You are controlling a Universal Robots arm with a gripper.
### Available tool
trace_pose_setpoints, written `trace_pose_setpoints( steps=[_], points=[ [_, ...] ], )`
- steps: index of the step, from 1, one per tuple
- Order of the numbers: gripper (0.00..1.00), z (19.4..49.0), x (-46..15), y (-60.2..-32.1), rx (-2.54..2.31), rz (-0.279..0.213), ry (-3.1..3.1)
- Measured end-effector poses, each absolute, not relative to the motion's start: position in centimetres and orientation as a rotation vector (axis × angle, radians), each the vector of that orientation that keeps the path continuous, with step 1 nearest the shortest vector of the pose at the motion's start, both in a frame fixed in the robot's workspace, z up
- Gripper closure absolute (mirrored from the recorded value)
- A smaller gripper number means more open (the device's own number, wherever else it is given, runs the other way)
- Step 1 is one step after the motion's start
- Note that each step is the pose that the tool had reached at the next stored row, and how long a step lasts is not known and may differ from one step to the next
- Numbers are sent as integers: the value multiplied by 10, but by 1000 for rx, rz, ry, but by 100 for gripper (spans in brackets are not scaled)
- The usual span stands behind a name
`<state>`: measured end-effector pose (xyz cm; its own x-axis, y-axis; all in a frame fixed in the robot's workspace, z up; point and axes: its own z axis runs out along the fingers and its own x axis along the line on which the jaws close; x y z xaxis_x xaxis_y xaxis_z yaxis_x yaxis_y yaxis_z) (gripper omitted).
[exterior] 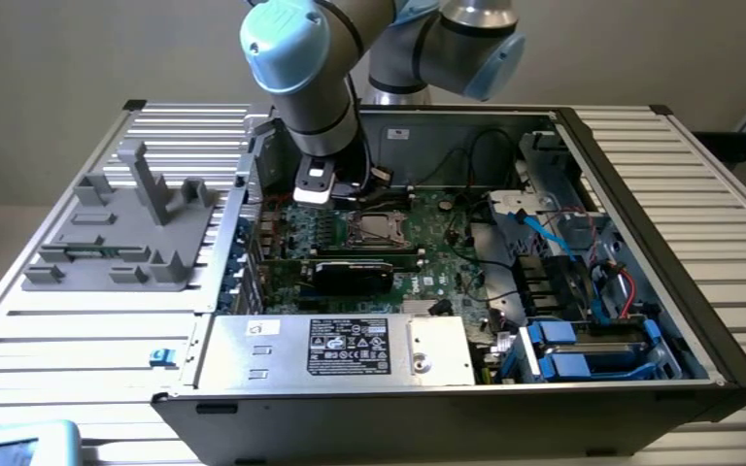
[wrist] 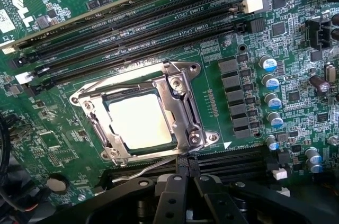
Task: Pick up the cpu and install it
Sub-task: 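Install the first cpu locking lever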
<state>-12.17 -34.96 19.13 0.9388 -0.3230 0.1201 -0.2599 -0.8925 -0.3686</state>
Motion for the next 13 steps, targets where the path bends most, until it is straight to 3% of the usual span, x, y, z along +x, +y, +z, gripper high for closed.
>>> trace_pose_setpoints(
  steps=[13],
  points=[
    [89, 190, -117, -350, -2740, -257, 445]
  ],
)
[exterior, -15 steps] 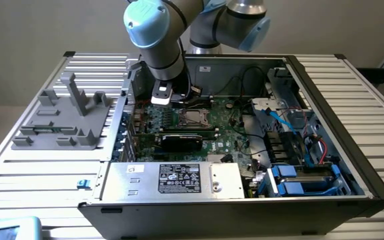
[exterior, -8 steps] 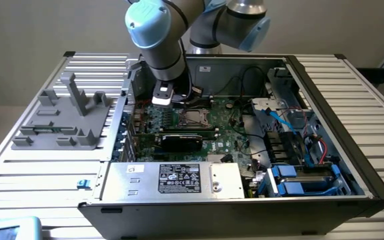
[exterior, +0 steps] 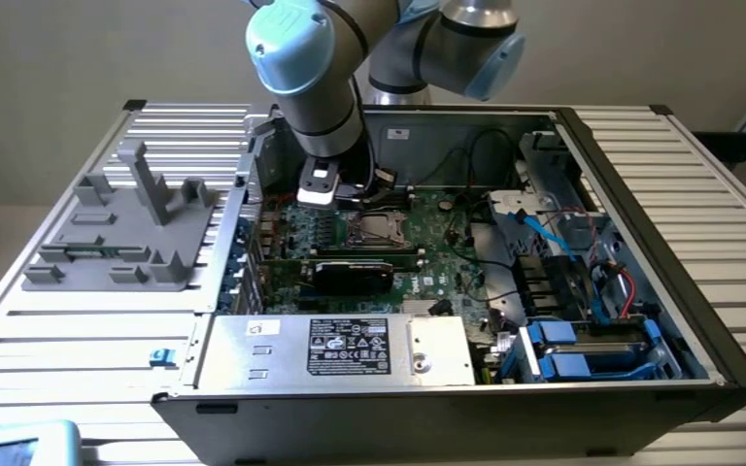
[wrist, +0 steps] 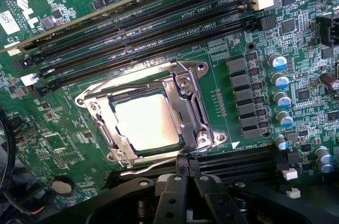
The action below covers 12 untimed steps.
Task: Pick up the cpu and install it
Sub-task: 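Install the first cpu locking lever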
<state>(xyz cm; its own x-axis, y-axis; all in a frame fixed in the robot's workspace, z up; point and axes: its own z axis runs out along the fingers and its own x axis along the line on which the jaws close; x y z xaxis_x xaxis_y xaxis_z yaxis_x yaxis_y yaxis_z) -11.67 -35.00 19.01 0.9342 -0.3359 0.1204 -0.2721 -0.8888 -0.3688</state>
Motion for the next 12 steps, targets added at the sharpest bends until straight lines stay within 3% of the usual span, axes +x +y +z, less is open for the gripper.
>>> trace_pose_setpoints(
  steps=[12],
  points=[
    [89, 189, -116, -351, -2739, -259, 455]
  ],
)
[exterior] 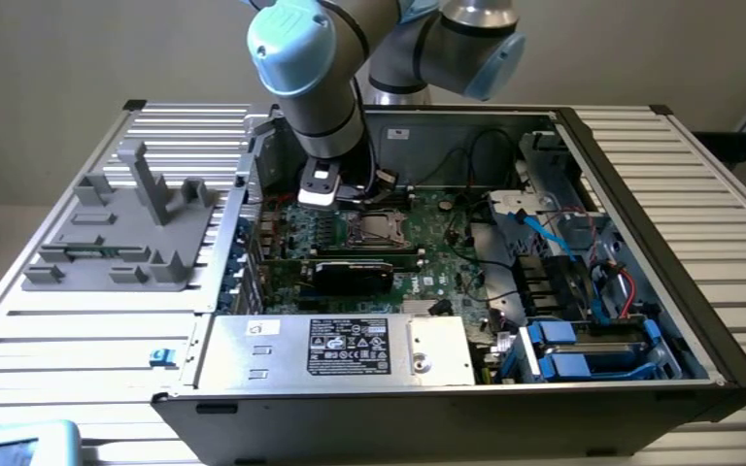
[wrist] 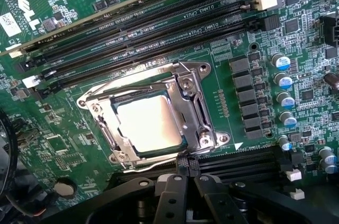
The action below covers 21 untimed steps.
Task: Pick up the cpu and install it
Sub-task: 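Install the first cpu locking lever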
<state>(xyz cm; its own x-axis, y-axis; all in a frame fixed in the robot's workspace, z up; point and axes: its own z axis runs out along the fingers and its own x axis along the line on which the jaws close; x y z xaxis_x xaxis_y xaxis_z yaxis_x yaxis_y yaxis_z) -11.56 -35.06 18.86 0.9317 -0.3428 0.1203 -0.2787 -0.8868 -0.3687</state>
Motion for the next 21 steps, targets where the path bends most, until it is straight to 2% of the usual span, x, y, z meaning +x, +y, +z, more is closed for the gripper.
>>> trace_pose_setpoints(
  steps=[21],
  points=[
    [89, 188, -107, -351, -2738, -260, 462]
  ],
)
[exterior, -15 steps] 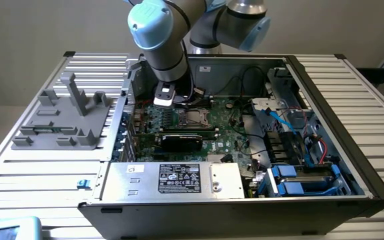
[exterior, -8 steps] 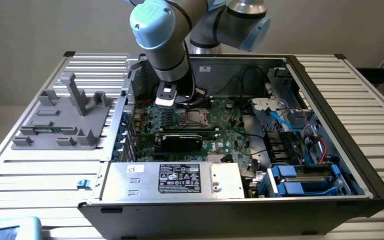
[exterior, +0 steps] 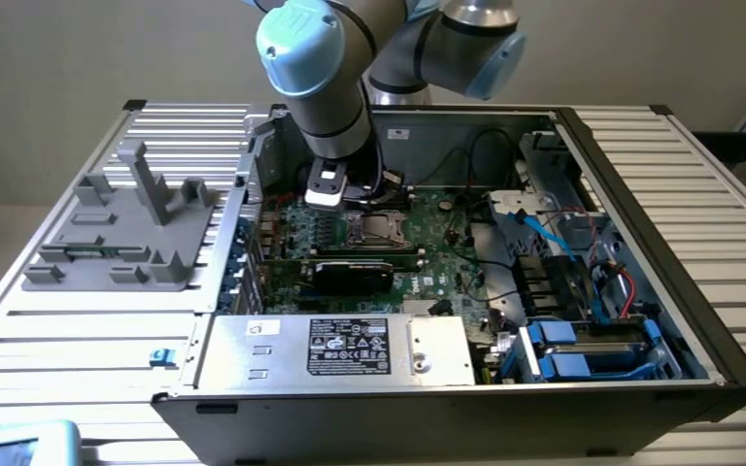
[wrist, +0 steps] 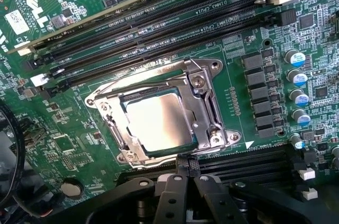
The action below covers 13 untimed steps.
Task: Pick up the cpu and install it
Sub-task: 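Install the first cpu locking lever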
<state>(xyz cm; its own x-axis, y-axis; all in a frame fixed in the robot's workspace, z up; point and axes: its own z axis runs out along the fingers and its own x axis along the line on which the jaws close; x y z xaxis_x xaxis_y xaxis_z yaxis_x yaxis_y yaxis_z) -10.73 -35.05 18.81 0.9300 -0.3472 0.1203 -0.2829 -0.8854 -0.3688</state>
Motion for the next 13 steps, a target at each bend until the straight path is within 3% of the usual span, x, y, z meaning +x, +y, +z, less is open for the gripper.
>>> trace_pose_setpoints(
  steps=[13],
  points=[
    [89, 188, -100, -350, -2738, -261, 464]
  ],
)
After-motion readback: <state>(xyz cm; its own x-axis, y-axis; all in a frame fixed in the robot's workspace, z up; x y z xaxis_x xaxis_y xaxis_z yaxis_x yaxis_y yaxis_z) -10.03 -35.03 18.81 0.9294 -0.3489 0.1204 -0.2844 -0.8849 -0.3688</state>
